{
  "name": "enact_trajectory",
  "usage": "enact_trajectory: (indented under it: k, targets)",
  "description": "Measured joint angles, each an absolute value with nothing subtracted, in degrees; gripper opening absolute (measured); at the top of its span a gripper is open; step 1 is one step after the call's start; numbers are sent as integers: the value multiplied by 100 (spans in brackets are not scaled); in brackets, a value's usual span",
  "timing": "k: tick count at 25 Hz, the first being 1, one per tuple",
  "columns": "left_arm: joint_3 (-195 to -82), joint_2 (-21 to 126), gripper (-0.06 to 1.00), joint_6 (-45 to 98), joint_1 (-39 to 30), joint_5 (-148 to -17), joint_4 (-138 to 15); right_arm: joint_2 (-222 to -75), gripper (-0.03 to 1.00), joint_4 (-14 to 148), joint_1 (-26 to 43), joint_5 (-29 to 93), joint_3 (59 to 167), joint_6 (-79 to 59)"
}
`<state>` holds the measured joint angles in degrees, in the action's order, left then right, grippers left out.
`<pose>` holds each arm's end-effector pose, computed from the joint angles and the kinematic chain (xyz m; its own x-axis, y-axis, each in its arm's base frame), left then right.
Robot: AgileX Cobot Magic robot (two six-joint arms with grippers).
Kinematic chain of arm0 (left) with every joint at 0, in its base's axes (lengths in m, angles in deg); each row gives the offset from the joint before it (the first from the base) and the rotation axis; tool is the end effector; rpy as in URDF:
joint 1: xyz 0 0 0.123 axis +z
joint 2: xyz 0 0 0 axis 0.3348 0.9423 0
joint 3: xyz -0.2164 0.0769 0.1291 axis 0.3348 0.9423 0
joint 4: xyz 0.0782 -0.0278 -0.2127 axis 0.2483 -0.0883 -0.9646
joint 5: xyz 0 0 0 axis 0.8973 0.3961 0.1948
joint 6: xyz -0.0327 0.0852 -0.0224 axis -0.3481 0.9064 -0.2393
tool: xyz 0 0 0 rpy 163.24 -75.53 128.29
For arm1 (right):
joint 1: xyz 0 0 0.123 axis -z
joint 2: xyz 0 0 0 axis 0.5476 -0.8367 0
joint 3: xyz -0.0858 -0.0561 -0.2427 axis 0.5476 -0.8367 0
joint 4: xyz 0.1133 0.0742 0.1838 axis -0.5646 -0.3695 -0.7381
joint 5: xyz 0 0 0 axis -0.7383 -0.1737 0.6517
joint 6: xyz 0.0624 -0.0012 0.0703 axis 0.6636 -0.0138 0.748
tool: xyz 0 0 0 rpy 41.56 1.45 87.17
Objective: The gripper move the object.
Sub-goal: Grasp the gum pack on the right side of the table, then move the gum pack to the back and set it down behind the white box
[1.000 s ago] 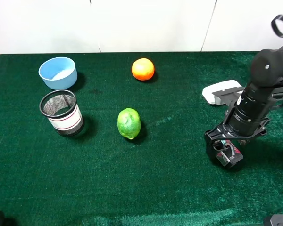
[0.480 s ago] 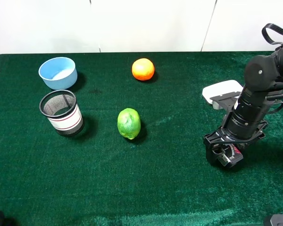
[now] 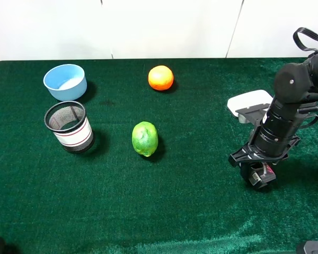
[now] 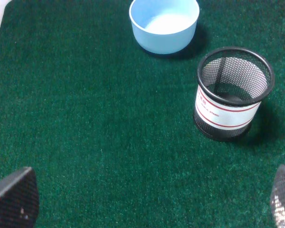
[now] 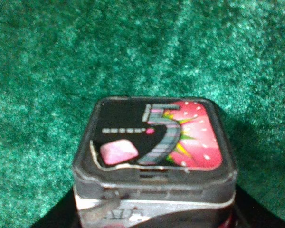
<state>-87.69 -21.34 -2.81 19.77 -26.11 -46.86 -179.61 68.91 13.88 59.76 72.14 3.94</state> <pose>-0.0024 0.0012 0.2664 -0.4363 0.0838 -0.8959 0.0229 0.9964 0.0821 0.2099 0.0800 0.0889 -0.9106 -0.3981 0.1111 -0.3922 0.9171 0.0717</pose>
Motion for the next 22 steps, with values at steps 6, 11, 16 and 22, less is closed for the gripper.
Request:
enact_trajectory:
  k: [6, 11, 16, 22]
  targets:
    - [-8769, -2134, 99, -281, 1977, -2611, -4686, -17961, 33, 6891, 1388, 5966, 7214, 394]
    - [-8769, -2134, 99, -281, 1977, -2611, -4686, -17961, 33, 6891, 1388, 6022, 7230, 394]
    - [-8769, -2134, 99, -281, 1977, -2611, -4686, -17739, 33, 6887, 1388, 6240, 7375, 394]
    - [-8769, -2134, 99, -281, 1977, -2611, -4686, -17298, 33, 6887, 1388, 6683, 7565, 394]
